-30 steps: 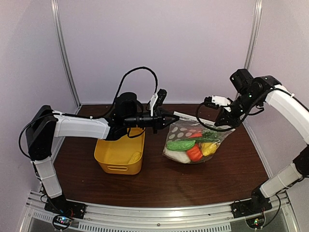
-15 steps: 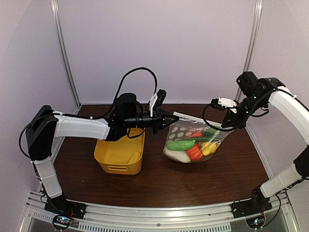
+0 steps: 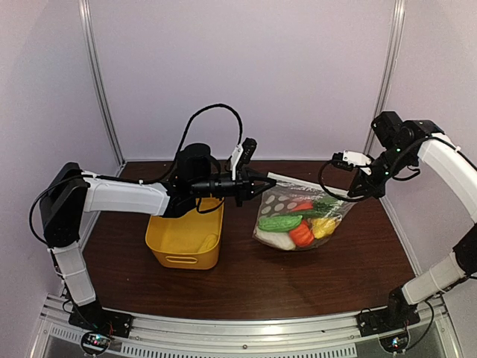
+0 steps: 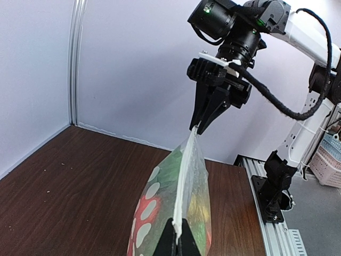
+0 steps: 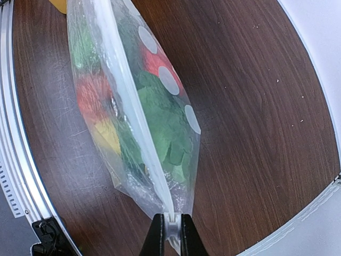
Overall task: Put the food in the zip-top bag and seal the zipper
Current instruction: Zip the zipper on the zipper food storage bag, then pass from the left arm to the right
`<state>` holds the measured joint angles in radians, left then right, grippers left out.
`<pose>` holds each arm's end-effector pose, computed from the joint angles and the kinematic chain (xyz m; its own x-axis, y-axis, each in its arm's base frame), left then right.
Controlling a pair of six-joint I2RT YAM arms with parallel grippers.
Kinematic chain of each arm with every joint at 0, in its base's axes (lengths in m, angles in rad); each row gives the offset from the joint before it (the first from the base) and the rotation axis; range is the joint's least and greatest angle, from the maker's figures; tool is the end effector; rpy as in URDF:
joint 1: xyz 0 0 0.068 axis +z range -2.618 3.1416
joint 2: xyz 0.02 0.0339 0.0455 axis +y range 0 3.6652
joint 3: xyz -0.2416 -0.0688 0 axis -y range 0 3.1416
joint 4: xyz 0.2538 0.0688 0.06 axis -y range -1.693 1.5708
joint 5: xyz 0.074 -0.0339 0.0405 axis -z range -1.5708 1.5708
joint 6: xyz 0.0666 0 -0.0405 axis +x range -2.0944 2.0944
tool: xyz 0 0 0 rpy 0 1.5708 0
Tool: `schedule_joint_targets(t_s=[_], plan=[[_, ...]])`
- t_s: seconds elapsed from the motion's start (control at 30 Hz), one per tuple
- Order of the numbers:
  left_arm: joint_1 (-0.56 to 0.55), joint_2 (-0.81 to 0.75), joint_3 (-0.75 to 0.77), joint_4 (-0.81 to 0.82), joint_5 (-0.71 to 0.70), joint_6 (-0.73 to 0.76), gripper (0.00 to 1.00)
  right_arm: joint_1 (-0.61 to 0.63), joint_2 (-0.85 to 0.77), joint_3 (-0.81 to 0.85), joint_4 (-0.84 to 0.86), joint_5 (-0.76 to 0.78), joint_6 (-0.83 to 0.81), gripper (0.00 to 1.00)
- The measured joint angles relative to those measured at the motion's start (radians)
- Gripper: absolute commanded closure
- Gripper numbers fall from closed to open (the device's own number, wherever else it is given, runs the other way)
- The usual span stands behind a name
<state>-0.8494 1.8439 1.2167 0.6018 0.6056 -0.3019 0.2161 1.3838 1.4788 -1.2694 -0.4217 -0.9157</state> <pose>0.2718 -0.3664 0.2425 -0.3113 -0.0162 -0.9502 0.9433 0.1161 -0.3110 0.2619 0.0854 0.3104 -0.2714 -0.8003 -0.5346 -0.9277 0.3654 -0.0761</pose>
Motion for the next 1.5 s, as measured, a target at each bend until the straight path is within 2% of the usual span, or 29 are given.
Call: schedule_joint_targets(t_s=[0.87,0.93,1.1,1.2,1.33,1.5], plan=[[0.000,0.000,0.000,0.003,0.000,-0.008,1.00,-0.066,0.000,0.000,-0.043,0.016,-0.046,1.00],[0.000,0.000,0.000,0.003,0.000,-0.009,1.00,-0.066,0.000,0.000,-0.044,0.016,-0.047,0.93],[0.006,0.003,0.002,0.005,0.018,-0.026,1.00,-0.069,0.000,0.003,-0.053,-0.002,-0.050,0.61],[0.006,0.023,0.011,0.012,0.036,-0.037,1.00,-0.061,0.000,0.011,-0.059,-0.026,-0.039,0.49],[0.002,0.037,0.017,0.029,0.049,-0.052,1.00,0.006,0.000,0.019,-0.055,-0.057,-0.019,0.45],[-0.002,0.038,0.018,0.034,0.068,-0.065,1.00,0.110,0.023,0.029,-0.021,-0.076,0.002,0.45]])
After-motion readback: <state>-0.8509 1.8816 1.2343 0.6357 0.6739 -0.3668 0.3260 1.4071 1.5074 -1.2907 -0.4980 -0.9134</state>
